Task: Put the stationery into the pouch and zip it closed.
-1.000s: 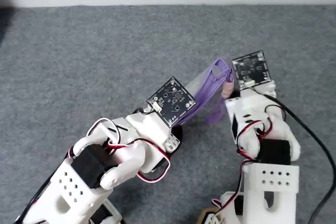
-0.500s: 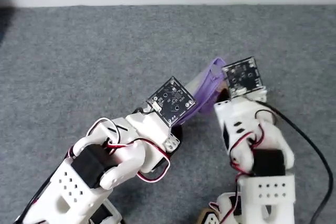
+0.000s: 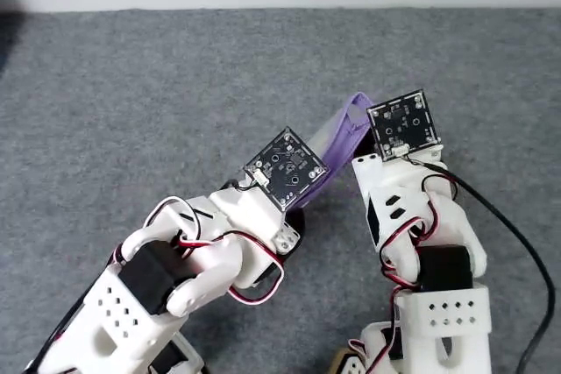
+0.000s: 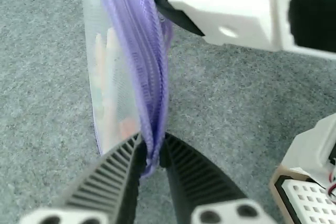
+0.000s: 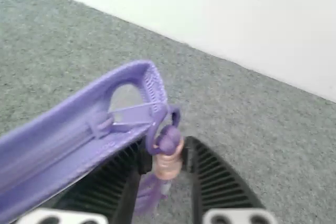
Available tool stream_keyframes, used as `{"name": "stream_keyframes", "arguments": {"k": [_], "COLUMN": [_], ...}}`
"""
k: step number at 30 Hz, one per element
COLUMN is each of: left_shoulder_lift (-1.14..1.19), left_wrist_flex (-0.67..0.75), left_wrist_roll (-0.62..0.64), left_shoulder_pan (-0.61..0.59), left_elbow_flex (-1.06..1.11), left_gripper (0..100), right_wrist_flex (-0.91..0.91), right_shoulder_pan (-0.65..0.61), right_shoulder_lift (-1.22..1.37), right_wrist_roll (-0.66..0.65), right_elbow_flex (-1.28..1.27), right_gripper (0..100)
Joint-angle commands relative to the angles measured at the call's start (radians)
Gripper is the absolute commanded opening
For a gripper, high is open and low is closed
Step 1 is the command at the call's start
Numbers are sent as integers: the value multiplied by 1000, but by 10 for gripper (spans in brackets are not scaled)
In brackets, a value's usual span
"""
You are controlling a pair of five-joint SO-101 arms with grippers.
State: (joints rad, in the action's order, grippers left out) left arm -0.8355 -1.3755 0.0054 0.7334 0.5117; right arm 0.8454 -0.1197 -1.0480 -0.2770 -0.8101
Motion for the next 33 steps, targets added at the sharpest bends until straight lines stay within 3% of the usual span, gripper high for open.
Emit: {"name": "stream_keyframes", "arguments": {"k": [1, 13, 23, 33], "left_shoulder_lift": [-34, -35, -35, -35], "left_wrist_flex": [-3, -2, -8, -8], "left_wrist_roll": [-11, -12, -9, -11], "left_shoulder_pan": [0, 0, 0, 0], "left_elbow_flex": [-13, -13, -13, -12], "left_gripper": [12, 12, 12, 12], "right_wrist_flex": [-22, -139, -360, -377], "right_shoulder_pan": [10, 142, 312, 361], "right_shoulder_lift": [4, 25, 289, 326], "right_wrist_roll": [8, 8, 9, 8], "right_elbow_flex": [6, 0, 6, 8], "right_gripper": [8, 8, 8, 8]}}
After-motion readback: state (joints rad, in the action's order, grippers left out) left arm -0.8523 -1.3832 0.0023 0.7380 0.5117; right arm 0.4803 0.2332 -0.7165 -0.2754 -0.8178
